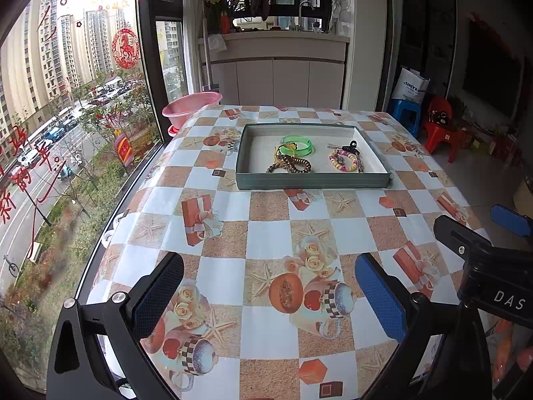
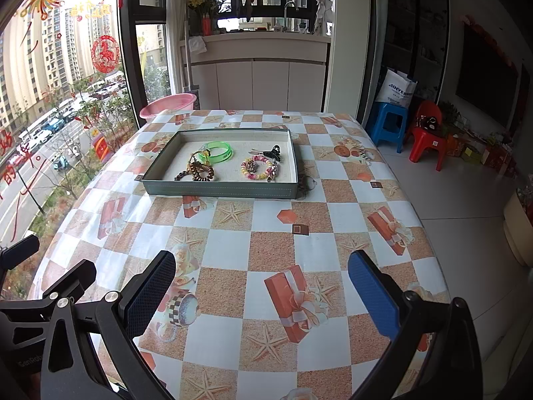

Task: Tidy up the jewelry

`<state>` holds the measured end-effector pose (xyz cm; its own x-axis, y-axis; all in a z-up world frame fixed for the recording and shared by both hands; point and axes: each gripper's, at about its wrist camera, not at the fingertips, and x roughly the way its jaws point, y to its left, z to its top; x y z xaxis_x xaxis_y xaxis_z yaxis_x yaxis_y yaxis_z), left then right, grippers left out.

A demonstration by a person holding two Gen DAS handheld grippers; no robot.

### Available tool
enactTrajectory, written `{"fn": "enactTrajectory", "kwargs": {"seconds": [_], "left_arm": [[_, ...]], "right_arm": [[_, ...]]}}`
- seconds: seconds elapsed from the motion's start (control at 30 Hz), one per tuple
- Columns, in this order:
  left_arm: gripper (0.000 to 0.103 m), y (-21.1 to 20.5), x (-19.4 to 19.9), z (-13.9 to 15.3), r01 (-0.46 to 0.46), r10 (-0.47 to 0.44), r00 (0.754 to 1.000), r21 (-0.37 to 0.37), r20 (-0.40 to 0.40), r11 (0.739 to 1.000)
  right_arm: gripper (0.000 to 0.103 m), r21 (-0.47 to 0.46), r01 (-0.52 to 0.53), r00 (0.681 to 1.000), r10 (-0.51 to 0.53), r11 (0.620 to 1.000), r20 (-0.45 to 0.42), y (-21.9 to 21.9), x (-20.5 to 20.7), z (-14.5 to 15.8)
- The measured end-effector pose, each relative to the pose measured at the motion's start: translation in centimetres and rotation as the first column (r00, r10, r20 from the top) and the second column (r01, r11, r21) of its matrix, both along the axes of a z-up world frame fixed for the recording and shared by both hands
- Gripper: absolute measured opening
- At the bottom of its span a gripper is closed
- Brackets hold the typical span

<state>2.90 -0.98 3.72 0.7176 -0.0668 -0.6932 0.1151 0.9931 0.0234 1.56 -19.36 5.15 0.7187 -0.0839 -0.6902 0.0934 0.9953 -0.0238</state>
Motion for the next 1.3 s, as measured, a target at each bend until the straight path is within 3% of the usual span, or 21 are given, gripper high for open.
{"fn": "enactTrajectory", "kwargs": {"seconds": [1.3], "left_arm": [[0.103, 0.25, 0.24, -0.48, -0.005, 0.005, 1.0, -0.009, -0.014, 1.0]], "right_arm": [[0.103, -0.001, -0.001, 1.0, 0.001, 1.0, -0.001, 0.23, 0.05, -0.02]]}}
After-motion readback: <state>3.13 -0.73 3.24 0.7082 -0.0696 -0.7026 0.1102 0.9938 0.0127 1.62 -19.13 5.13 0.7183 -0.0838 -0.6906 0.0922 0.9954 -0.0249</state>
